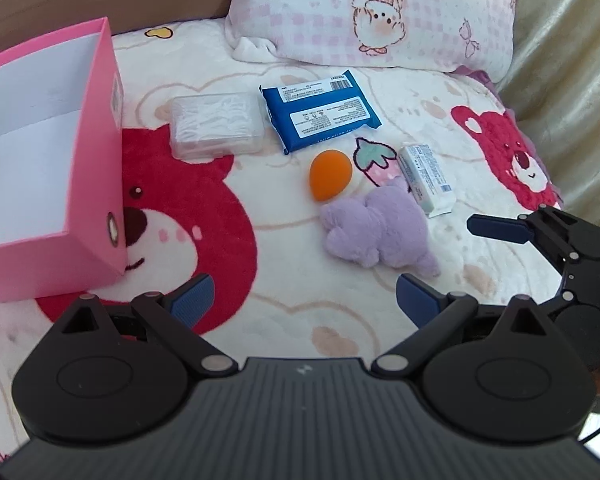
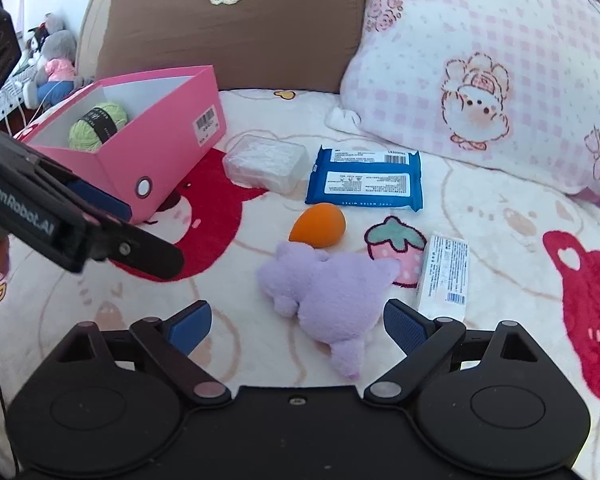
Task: Organize objects
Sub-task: 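Lower the left tool onto the lilac plush toy and close its fingers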
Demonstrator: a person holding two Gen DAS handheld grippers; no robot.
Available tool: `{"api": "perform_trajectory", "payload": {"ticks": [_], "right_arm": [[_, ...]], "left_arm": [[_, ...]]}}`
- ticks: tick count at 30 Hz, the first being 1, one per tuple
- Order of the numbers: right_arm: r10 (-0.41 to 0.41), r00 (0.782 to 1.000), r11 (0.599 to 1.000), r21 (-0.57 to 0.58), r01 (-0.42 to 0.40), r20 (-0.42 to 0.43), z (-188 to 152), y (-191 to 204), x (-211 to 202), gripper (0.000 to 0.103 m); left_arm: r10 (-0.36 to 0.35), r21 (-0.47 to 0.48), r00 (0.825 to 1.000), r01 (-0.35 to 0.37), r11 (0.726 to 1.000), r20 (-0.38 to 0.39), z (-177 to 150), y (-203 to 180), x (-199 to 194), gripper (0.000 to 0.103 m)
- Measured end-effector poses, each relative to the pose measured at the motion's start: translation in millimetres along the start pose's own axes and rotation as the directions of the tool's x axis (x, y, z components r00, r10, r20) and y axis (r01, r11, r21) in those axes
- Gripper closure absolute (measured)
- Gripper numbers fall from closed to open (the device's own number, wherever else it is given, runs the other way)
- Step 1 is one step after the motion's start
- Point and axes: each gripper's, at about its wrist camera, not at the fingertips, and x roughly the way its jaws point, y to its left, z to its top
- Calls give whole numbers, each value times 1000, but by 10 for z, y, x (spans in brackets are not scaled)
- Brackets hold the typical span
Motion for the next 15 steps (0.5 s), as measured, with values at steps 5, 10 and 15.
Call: {"api": "perform_trajectory", "payload": {"ticks": [5, 10, 15], "right_arm": [[25, 999, 995, 101, -21, -36, -7, -168, 162, 8], [49, 998, 988, 145, -42, -46, -20, -263, 281, 14], [53, 997, 987, 151, -44, -50, 1, -264, 350, 15]], "left_arm": [[-28, -46, 1000, 27, 999, -6, 50, 1, 185, 9], [-83, -62, 996, 83, 995, 16, 102, -54, 340, 10], [-114, -87, 993, 117, 989, 38, 168, -80, 477, 11]]}}
